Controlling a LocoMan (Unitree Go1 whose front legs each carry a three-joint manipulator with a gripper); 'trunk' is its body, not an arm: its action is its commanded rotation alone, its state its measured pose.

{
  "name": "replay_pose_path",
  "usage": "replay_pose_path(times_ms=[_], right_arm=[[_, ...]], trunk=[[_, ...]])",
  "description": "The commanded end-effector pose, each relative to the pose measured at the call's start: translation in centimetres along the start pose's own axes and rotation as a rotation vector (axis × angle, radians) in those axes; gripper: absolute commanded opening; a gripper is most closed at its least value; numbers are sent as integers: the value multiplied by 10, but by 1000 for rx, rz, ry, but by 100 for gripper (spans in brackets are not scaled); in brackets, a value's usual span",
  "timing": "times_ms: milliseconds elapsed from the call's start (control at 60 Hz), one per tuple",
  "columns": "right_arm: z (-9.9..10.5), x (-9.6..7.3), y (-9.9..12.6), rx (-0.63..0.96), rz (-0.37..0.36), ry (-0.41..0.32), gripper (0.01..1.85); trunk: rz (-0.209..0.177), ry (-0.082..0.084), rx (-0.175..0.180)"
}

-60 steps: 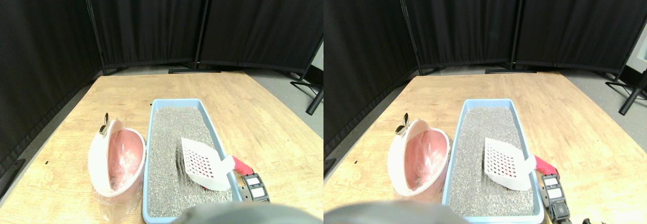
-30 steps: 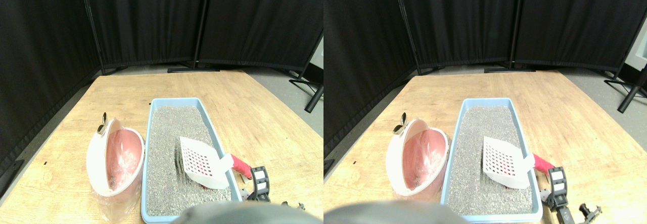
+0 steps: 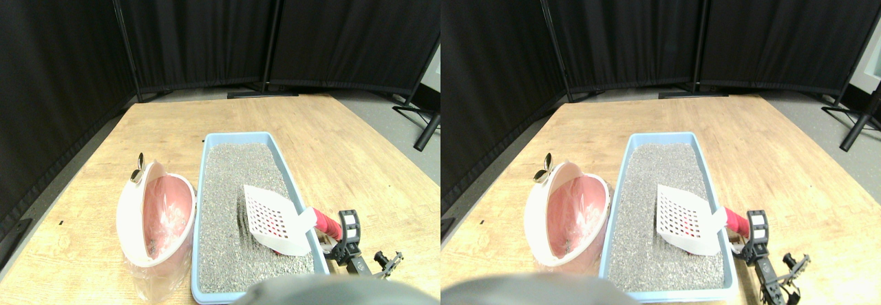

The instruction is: Scoop (unimanual)

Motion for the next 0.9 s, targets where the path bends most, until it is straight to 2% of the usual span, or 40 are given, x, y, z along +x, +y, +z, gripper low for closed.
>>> replay_pose_path(times_ms=[17,517,900], right_arm=[[4,4,0,8,11,-44,100],[12,18,6,22,10,-29,100],[15,26,10,42,8,-5,101]], trunk=[[7,12,-13],[7,4,-17],[2,7,-16]])
